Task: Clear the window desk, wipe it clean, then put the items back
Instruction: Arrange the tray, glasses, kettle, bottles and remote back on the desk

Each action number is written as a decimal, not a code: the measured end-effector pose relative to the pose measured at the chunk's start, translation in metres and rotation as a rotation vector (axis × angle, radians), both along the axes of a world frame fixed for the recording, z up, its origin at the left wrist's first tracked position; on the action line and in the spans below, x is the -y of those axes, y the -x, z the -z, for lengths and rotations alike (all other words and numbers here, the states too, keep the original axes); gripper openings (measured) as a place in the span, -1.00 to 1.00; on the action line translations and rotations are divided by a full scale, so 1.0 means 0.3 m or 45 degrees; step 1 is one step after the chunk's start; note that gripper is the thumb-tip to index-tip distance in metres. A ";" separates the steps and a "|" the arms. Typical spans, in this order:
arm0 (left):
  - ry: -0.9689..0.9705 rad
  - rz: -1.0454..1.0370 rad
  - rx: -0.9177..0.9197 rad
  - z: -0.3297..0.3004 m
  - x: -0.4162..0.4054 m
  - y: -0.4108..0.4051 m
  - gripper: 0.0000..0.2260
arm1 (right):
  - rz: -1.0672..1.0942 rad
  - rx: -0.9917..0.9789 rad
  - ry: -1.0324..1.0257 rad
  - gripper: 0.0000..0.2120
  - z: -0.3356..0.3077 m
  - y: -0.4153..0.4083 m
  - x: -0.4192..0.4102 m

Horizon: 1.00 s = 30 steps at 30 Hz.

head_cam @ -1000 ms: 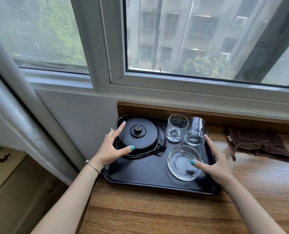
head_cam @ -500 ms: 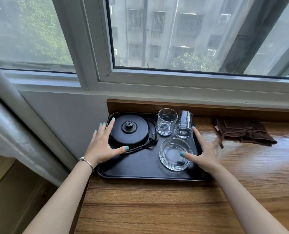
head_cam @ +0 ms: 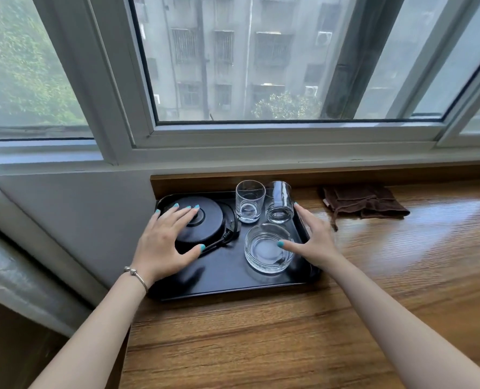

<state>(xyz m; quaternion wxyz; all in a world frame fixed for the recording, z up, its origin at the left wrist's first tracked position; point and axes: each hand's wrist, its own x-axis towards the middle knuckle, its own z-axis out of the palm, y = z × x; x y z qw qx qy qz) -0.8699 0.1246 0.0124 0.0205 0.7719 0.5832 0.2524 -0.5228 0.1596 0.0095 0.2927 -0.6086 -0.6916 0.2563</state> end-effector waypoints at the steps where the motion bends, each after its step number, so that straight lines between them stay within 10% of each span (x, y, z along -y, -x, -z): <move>1: -0.001 0.038 0.009 -0.011 -0.009 -0.029 -0.30 | 0.003 0.028 -0.008 -0.02 -0.008 -0.002 0.003; 11: 0.240 0.509 0.166 -0.141 -0.092 -0.505 -0.44 | 0.073 -0.032 0.007 -0.27 -0.143 -0.177 0.057; 30: 0.386 1.259 -0.443 -0.340 0.017 -2.207 -0.64 | 0.903 0.156 0.043 -0.54 -0.388 -1.443 0.626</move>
